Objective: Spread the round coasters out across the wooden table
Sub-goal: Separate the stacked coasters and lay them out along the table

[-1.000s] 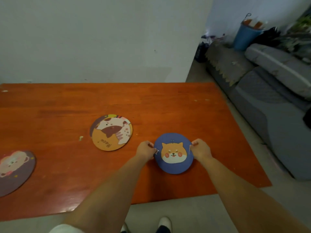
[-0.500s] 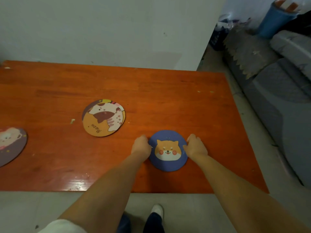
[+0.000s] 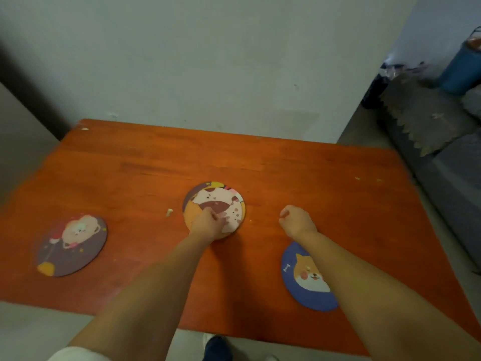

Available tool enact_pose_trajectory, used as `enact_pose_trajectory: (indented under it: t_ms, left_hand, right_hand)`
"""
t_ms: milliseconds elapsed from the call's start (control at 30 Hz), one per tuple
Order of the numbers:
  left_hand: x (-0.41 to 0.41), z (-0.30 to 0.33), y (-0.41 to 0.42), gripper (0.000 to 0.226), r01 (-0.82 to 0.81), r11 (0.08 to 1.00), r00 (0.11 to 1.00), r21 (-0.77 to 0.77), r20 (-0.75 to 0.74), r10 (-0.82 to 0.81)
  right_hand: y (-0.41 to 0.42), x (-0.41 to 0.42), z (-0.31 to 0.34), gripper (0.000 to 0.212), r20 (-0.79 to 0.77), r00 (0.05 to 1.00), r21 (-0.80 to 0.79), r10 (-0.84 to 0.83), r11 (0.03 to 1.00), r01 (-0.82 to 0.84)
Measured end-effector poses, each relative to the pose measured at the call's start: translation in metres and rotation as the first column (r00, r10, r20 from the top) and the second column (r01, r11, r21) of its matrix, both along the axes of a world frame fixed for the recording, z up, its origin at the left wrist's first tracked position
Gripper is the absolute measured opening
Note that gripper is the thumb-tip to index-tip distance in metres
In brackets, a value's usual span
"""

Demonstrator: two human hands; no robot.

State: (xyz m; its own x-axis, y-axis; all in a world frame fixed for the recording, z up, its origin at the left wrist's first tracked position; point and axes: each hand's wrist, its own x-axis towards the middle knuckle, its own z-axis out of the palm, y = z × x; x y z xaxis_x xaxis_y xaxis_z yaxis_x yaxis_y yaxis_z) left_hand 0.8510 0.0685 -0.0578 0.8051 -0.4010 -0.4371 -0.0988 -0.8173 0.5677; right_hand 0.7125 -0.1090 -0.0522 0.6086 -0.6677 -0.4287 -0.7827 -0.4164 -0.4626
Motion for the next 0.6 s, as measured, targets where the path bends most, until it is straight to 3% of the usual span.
enact_pose_trajectory:
  t_ms: [267,433,600]
  left_hand:
    - [0.085,-0.014,0.042,0.008,-0.197,0.98,0.979,0.003,-0.05,0.197]
    - [0.099,-0.033,0.042,0.037,-0.189,0.982,0.97,0.013,-0.153,0.188]
    - [0.104,-0.035,0.042,0.032,-0.19,0.982,0.957,-0.011,-0.225,0.183]
  right_hand:
    - [0.054,0.098,-0.02,0.027,0.042,0.997,0.084,-0.057,0.995,0.054]
    - [0.065,0.119,-0.029,0.035,-0.033,0.989,0.026,-0.141,0.989,0.142]
    - [0.061,0.121,-0.033,0.036,-0.064,0.972,0.108,-0.226,0.967,0.232]
